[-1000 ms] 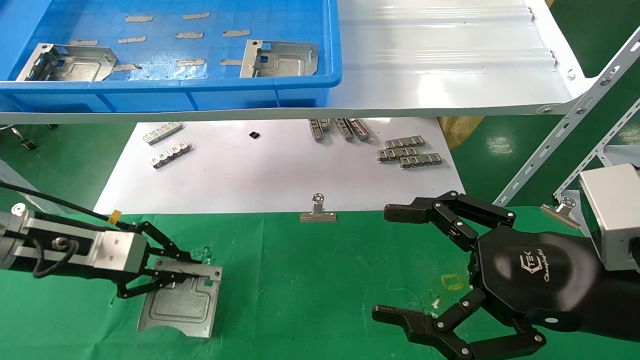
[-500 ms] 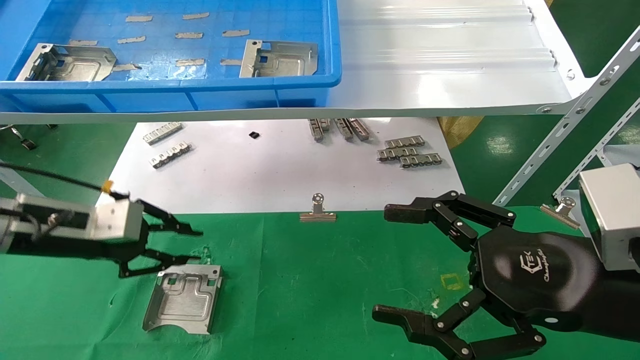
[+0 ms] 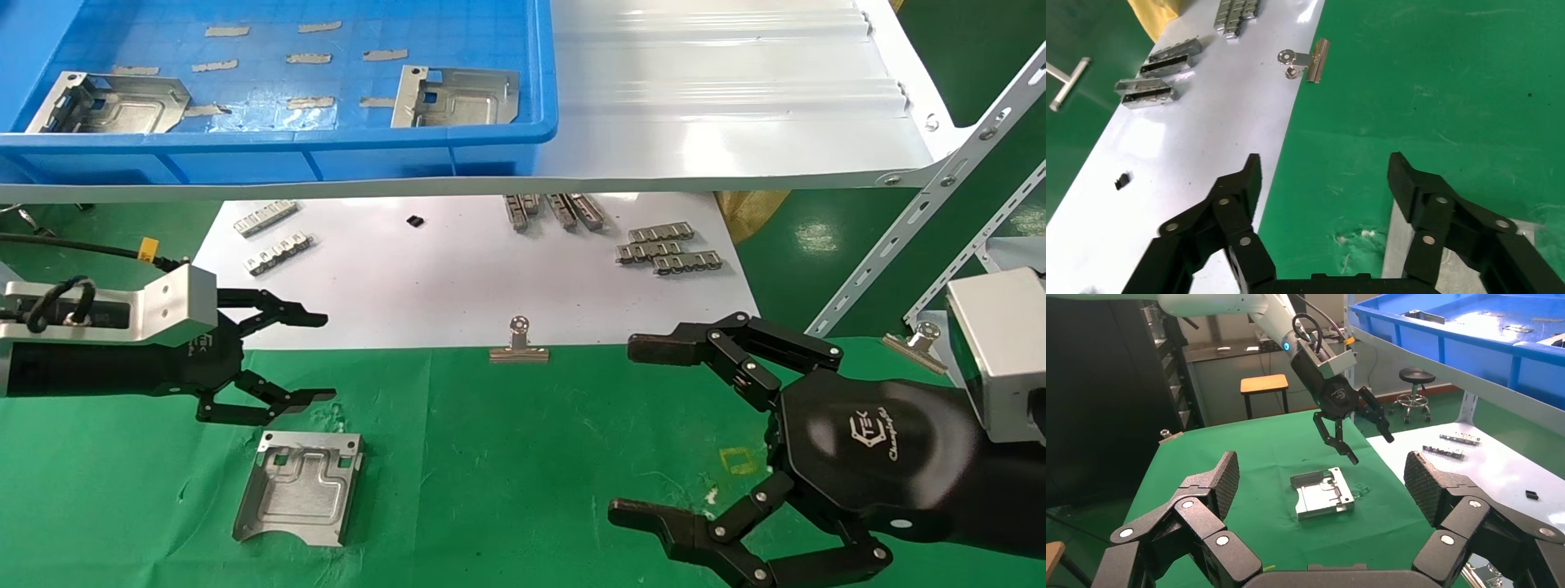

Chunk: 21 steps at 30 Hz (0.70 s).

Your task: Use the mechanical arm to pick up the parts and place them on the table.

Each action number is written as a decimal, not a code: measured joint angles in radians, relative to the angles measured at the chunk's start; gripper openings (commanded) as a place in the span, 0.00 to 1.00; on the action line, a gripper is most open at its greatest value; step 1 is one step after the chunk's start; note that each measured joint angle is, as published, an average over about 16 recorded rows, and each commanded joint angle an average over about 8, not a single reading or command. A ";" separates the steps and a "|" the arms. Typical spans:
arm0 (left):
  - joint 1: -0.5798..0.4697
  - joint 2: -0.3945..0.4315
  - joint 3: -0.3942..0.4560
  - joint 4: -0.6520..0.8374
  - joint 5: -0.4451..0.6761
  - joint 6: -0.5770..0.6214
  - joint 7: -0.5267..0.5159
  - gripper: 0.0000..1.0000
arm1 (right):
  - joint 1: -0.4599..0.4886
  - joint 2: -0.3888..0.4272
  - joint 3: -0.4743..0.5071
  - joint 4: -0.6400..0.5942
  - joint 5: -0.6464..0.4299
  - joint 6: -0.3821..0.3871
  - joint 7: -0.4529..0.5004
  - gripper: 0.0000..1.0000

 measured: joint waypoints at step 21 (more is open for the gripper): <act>0.189 -0.082 -0.170 -0.323 -0.089 -0.025 -0.193 1.00 | 0.000 0.000 0.000 0.000 0.000 0.000 0.000 1.00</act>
